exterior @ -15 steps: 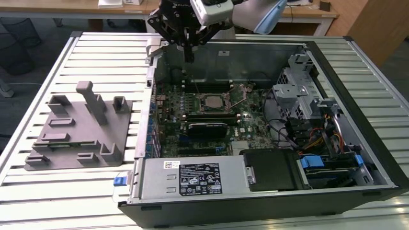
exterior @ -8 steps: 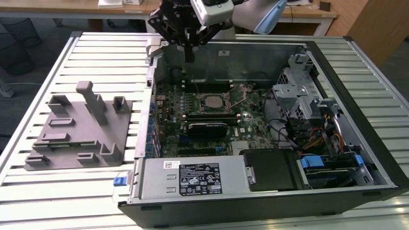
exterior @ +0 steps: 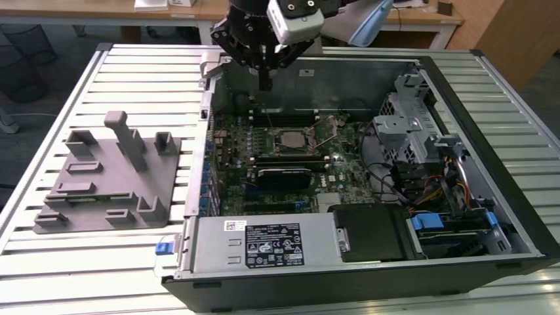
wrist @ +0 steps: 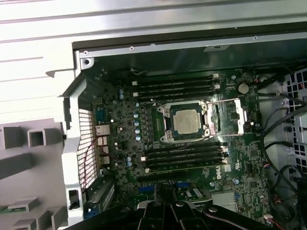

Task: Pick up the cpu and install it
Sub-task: 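Close the cpu cover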

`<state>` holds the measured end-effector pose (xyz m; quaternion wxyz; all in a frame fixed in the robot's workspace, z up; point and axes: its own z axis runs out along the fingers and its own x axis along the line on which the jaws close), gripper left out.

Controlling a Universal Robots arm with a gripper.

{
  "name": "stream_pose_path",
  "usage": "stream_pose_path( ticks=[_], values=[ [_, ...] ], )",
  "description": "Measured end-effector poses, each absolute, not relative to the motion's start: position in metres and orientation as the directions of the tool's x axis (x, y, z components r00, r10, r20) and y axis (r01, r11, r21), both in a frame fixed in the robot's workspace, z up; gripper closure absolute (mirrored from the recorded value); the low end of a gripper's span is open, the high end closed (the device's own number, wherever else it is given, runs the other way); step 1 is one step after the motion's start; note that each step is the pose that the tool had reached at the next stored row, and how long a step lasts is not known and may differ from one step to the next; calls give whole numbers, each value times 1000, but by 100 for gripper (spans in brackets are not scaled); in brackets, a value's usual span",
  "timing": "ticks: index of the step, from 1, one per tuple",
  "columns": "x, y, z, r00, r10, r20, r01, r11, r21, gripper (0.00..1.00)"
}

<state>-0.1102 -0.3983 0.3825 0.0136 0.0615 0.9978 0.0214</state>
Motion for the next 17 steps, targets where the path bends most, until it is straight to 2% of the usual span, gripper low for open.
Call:
stream_pose_path(
  ticks=[17],
  values=[
    [-99, -393, 356, -992, 123, -24, 122, 992, 44, 89]
  ],
)
